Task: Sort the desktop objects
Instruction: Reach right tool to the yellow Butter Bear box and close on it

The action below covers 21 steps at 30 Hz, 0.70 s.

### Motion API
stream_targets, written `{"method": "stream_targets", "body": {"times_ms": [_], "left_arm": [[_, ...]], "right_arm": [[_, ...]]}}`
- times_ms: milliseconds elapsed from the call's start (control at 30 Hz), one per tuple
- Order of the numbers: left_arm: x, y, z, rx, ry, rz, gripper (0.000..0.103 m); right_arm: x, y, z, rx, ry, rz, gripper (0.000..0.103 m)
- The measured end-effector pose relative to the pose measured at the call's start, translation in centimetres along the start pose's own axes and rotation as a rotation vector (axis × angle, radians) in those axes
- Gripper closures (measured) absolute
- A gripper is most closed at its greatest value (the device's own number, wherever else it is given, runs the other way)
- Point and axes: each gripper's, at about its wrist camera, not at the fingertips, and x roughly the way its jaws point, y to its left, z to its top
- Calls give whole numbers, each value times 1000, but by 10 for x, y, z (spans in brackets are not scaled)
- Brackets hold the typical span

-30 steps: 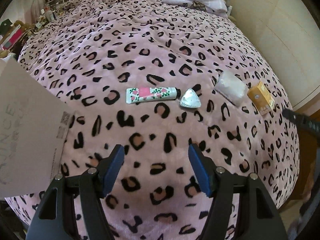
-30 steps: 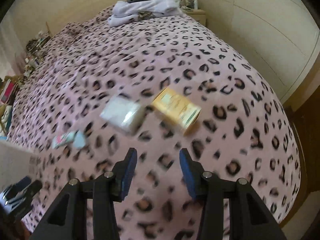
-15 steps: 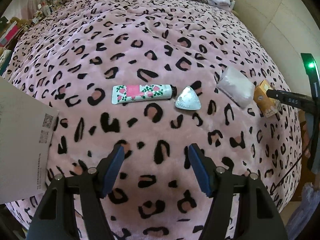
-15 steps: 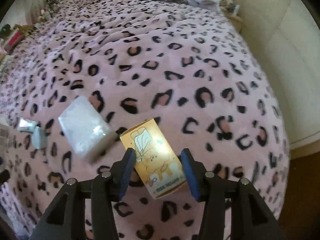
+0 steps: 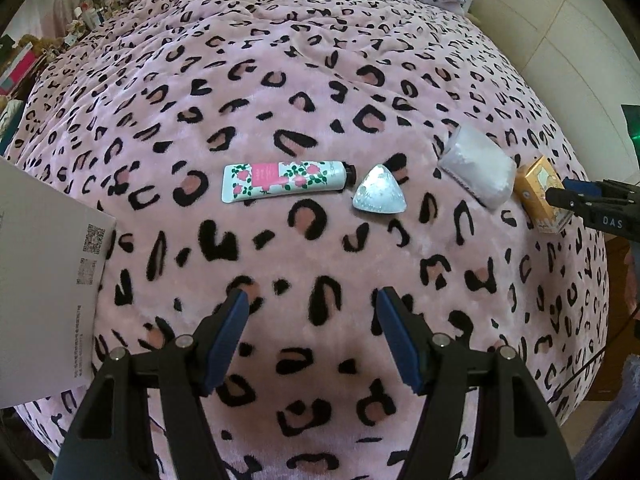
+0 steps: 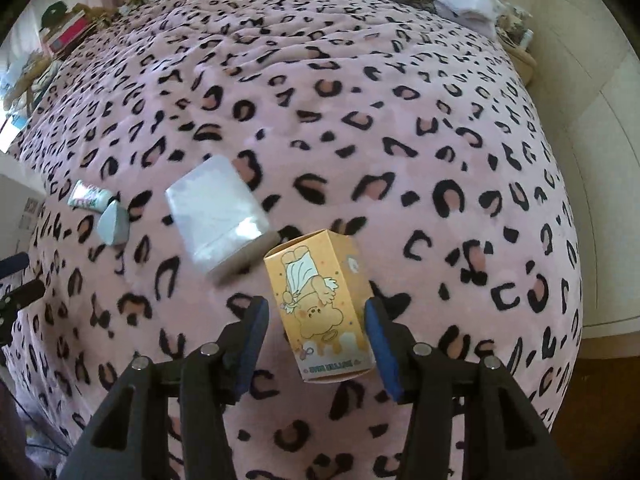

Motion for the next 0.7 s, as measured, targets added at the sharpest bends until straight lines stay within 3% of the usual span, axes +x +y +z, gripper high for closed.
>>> {"method": "stream_targets", "body": {"times_ms": [233, 367, 567, 700], "left_arm": [[-4, 1, 0, -5, -1, -4, 35], [-5, 0, -1, -1, -2, -6, 35], [-6, 0, 0, -1, -3, -5, 35], [-6, 2, 1, -3, -3, -6, 35]], "right_arm": [[-5, 12, 4, -44, 14, -54, 48], [12, 11, 8, -63, 55, -110, 45], [32, -7, 14, -49, 56, -140, 32], [48, -24, 17, -23, 74, -149, 30]]}}
